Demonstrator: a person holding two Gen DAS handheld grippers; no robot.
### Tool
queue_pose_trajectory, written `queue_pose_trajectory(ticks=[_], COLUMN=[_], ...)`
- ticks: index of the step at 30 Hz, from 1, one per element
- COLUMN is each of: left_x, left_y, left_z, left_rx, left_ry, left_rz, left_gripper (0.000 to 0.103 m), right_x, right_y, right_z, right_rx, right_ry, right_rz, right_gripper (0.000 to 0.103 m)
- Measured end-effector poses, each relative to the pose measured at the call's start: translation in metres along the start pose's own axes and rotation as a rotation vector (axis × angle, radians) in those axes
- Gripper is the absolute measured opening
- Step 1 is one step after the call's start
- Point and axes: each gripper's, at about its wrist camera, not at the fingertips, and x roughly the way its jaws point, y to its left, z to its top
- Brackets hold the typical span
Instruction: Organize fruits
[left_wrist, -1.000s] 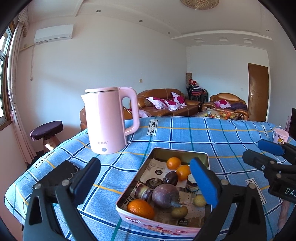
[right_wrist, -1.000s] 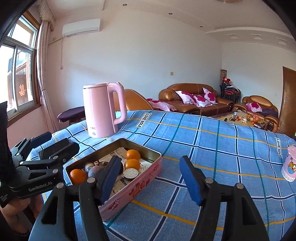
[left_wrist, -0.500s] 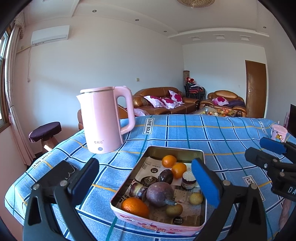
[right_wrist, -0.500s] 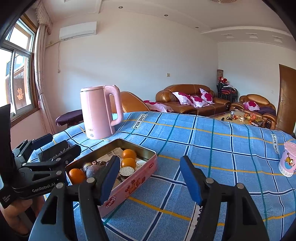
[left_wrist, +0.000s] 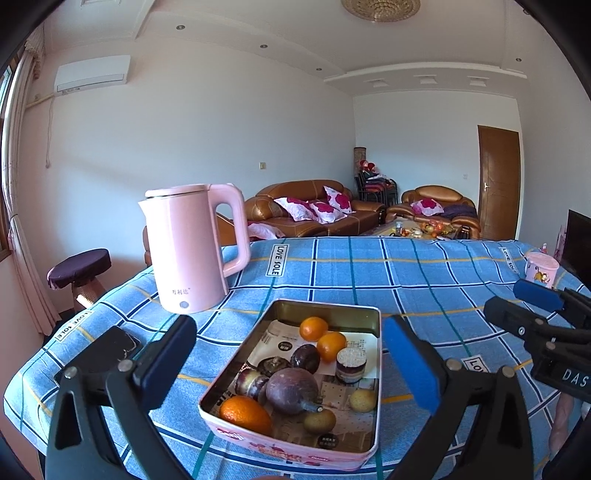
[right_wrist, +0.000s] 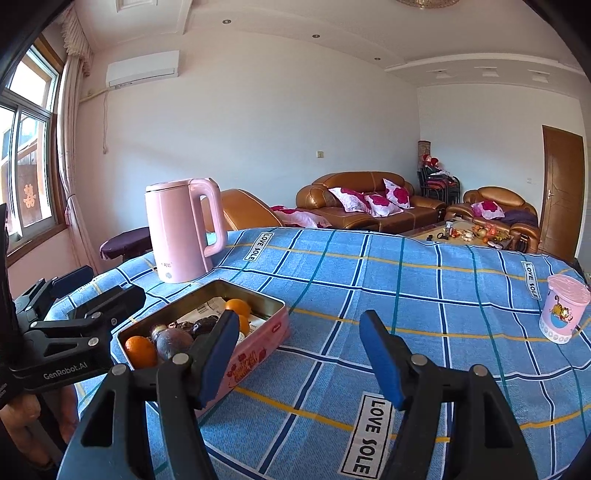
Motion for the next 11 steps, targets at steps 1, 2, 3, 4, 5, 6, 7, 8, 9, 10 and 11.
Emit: queue_pose_trajectory(ticks=[1, 2, 3, 4, 5, 6, 7, 8, 9, 10, 11], left_x=[0.001, 0.002, 0.003, 0.004, 0.005, 0.005, 0.005, 0.006, 0.006, 0.006, 0.006], left_y=[-0.001, -0.002, -0.002, -0.002, -0.002, -0.002, -0.003, -0.004, -0.005, -0.005, -0.006], left_z=[0.0, -0.001, -0.001, -0.002, -0.002, -0.003, -0.004, -0.005, -0.005, -0.006, -0.006], left_rx=[0.0, -0.001, -0.004, -0.008, -0.01, -0.008, -0.004, 0.001, 0.004, 0.005, 0.007], left_ry=[0.006, 0.012, 0.018, 0.023, 0.027, 0.027, 0.028, 0.03, 0.03, 0.029, 0.029], left_rz=[-0.001, -0.001, -0.002, -0.004, -0.005, -0.003, 0.003, 0.006, 0.005, 0.003, 0.0], left_gripper=[0.103, 0.103, 0.103, 0.103, 0.103, 0.103, 0.103, 0.103, 0.103, 0.103, 0.103], right_x=[-0.001, -0.001, -0.001, -0.002, -0.002, -0.002, -0.002, -0.002, -0.002, -0.002, -0.002], right_y=[-0.001, -0.002, -0.003, -0.004, -0.005, -0.006, -0.006, -0.007, -0.009, -0.01, -0.011], right_z=[0.0, -0.001, -0.001, -0.002, -0.003, -0.004, -0.005, -0.005, -0.006, -0.007, -0.007], right_rx=[0.001, 0.002, 0.002, 0.003, 0.003, 0.004, 0.005, 0.006, 0.008, 0.01, 0.013], right_ry=[-0.001, -0.001, 0.0, 0.001, 0.002, 0.003, 0.004, 0.006, 0.007, 0.009, 0.011], right_rz=[-0.002, -0.004, -0.005, -0.005, -0.006, -0.008, -0.009, -0.011, -0.012, -0.014, -0.015], right_gripper=[0.069, 0.069, 0.069, 0.069, 0.069, 0.069, 0.069, 0.069, 0.069, 0.069, 0.069])
